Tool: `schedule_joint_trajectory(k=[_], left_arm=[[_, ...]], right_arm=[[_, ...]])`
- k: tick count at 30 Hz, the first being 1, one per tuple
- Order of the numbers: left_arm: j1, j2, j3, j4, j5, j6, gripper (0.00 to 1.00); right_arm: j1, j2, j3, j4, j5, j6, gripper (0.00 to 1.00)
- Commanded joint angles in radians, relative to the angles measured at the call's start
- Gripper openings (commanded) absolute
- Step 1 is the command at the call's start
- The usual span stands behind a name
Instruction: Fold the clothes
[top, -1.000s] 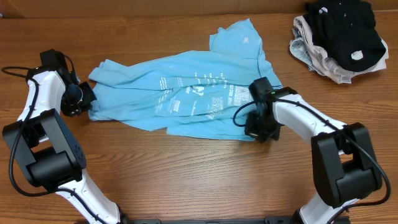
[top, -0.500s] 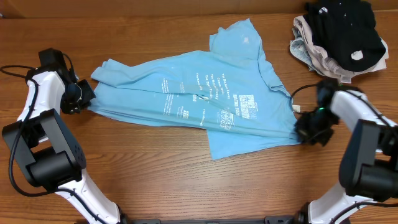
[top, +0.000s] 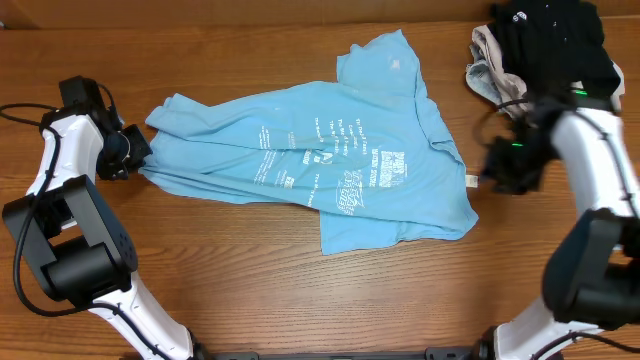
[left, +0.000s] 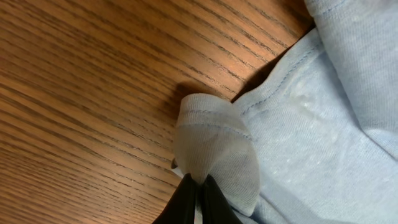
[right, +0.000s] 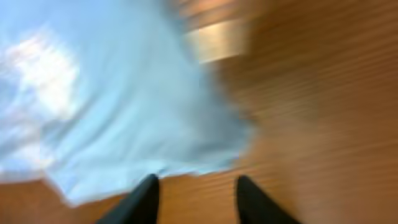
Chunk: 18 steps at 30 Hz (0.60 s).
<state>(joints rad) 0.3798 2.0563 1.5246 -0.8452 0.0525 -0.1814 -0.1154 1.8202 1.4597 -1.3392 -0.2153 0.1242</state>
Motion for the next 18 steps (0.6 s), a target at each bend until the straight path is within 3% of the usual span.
schedule_joint_trajectory(k=[1,5,10,18], left_arm=[[-0.001,-0.004,-0.008,0.002,0.019,-0.003,0.07],[-0.001,-0.004,-0.008,0.005,0.019,-0.003,0.08],[-0.001,-0.004,-0.008,0.005,0.019,-0.003,0.08],[-0.002,-0.004,-0.008,0.012,0.019,-0.003,0.09]], right_arm=[[0.202,-0.053,0.021,0.002,-0.067,-0.106,0.52],[0.434,-0.051,-0.008,0.100,-0.061,-0.089,0.55],[0.662,-0.039,-0.074,0.247,0.098,-0.011,0.80],[0.800,-0.014,-0.179,0.308,0.163,0.076,0.82]])
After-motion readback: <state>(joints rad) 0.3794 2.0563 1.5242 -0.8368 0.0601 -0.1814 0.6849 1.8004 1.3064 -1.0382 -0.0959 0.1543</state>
